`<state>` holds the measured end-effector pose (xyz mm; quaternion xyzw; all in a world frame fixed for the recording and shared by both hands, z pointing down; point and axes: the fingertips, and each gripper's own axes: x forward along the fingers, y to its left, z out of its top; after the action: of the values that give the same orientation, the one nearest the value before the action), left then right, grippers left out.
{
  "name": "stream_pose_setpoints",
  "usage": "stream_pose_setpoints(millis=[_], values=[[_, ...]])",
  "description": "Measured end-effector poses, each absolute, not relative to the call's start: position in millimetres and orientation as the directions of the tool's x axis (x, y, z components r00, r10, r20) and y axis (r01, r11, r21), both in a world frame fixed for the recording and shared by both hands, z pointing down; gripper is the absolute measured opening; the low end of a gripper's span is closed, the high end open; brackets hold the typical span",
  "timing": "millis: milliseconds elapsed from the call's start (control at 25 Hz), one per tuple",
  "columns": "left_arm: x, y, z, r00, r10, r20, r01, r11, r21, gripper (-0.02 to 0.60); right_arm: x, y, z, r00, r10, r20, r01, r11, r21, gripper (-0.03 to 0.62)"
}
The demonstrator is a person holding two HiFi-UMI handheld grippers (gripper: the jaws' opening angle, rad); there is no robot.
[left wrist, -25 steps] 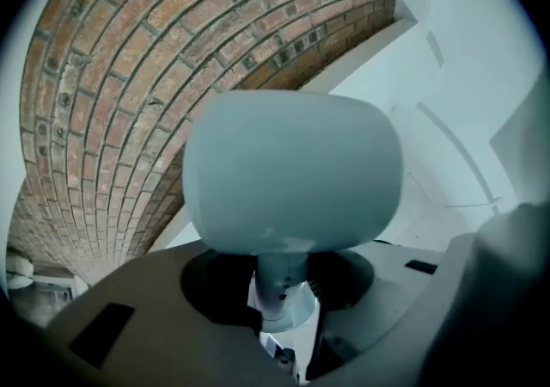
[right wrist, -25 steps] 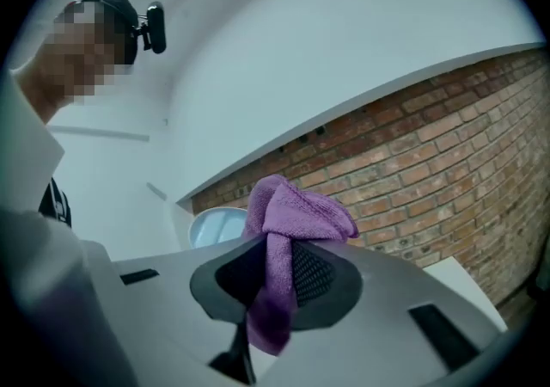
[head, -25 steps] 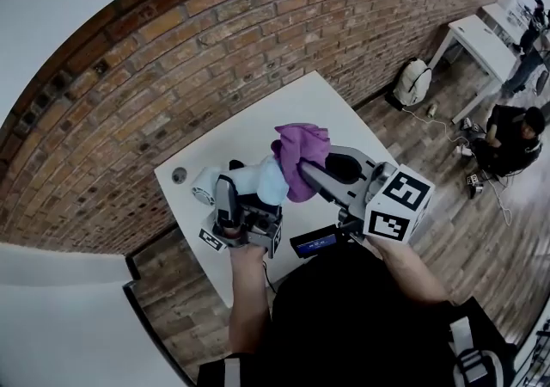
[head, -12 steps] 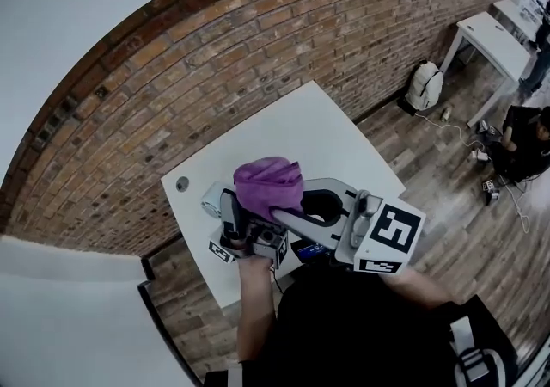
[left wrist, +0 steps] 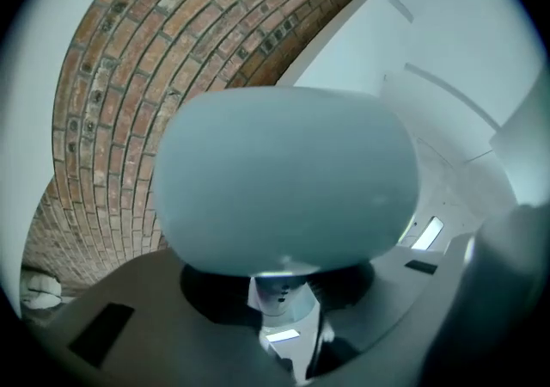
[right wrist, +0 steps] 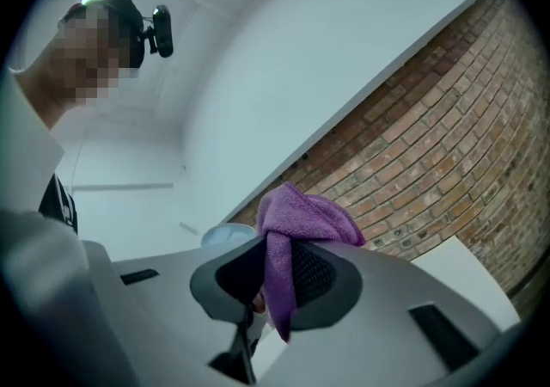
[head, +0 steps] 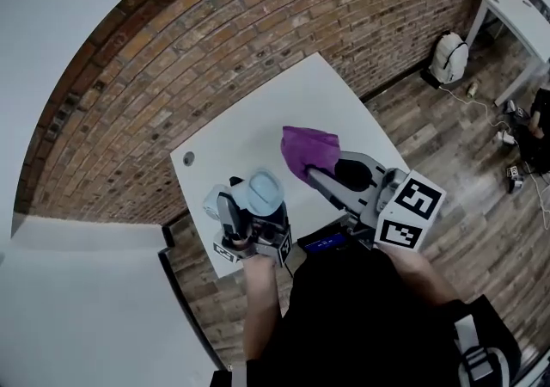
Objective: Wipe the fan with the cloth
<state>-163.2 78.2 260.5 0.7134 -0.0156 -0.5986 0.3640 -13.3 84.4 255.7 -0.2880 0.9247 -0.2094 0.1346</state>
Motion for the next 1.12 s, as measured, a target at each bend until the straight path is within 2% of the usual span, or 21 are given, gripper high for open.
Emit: stream_pose_setpoints(millis=[160, 280, 480, 720, 840, 1000, 1120], values=[[-148, 88, 273, 0.31, -0.491, -0.814, 0.355, -0.735, 0.578, 0.152, -17, 122, 228, -0.861, -0.451, -0.236, -0.336, 0.852, -0.402, 0.061], [-137, 94, 280, 0.31, -0.521, -0.795, 0.337, -0.722, 0.604, 0.152, -41, 151, 227, -0.915, -0.351, -0.199, -0.28, 0.908, -0.313, 0.061], [-130, 104, 276, 0.294, -0.517, -0.804, 0.342, -0.728, 0.594, 0.152, -34, 150, 252, -0.911, -0.379, -0.162, -0.306, 0.885, -0.351, 0.061], [-121, 115, 273, 0.339, -0.49, -0.803, 0.318, -0.743, 0.588, 0.152, 8, 110, 299, -0.839, -0.544, -0.033, -0.474, 0.758, -0.448, 0.061], [-115, 116, 274, 0.349, -0.489, -0.799, 0.324, -0.737, 0.593, 0.152, 26, 110, 288, -0.816, -0.568, -0.105, -0.458, 0.747, -0.482, 0.061], [-106, 113, 274, 0.371, -0.486, -0.791, 0.326, -0.73, 0.601, 0.152, 25, 131, 239, -0.836, -0.487, -0.254, -0.359, 0.834, -0.419, 0.061], [-97, 114, 270, 0.389, -0.464, -0.796, 0.344, -0.728, 0.593, 0.152, 6, 143, 233, -0.87, -0.439, -0.226, -0.353, 0.873, -0.335, 0.061]])
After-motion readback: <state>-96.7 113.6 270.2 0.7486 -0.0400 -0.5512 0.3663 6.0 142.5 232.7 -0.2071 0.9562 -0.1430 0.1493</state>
